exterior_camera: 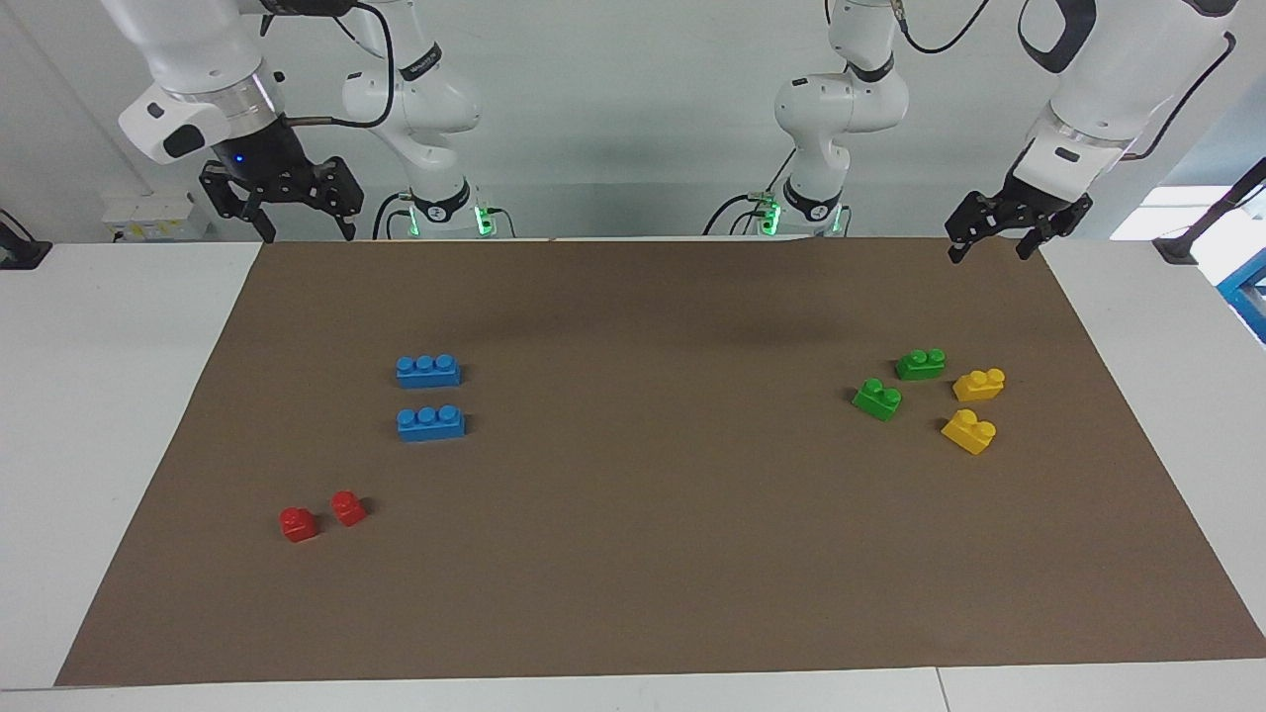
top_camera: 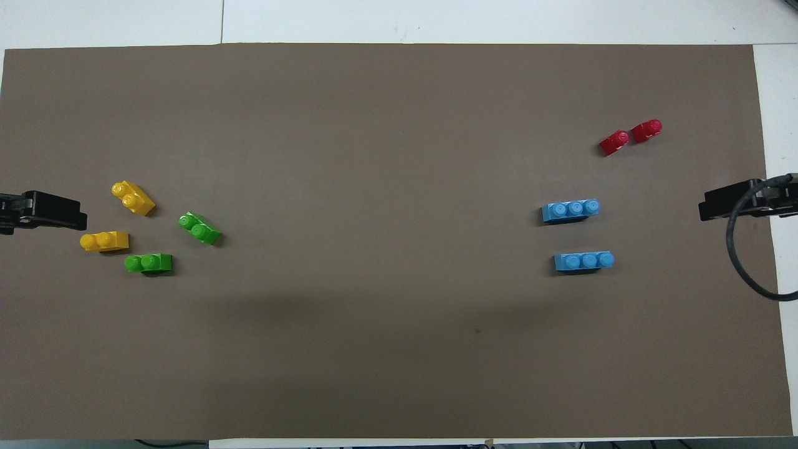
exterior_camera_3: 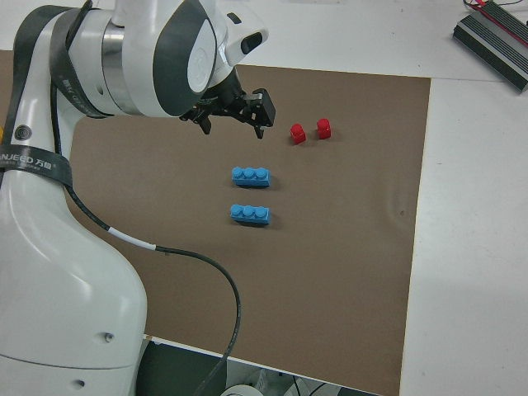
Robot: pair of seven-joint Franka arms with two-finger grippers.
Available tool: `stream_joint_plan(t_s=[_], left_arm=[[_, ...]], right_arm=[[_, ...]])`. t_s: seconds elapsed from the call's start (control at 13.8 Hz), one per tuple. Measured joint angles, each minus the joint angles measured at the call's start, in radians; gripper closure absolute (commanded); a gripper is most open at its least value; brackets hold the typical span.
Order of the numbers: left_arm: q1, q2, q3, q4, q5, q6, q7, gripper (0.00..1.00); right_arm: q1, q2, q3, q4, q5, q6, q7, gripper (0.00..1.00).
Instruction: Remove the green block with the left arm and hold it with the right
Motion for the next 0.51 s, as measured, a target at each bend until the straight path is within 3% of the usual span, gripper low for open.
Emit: stream_joint_plan(t_s=[0.51], left_arm=[[0.000,-0.005,-0.001,0.019,-0.004,0.000,0.000,0.00]], right_arm=[[0.000,0.001,0.000,0.000,0.000,0.000,0.000,0.00]])
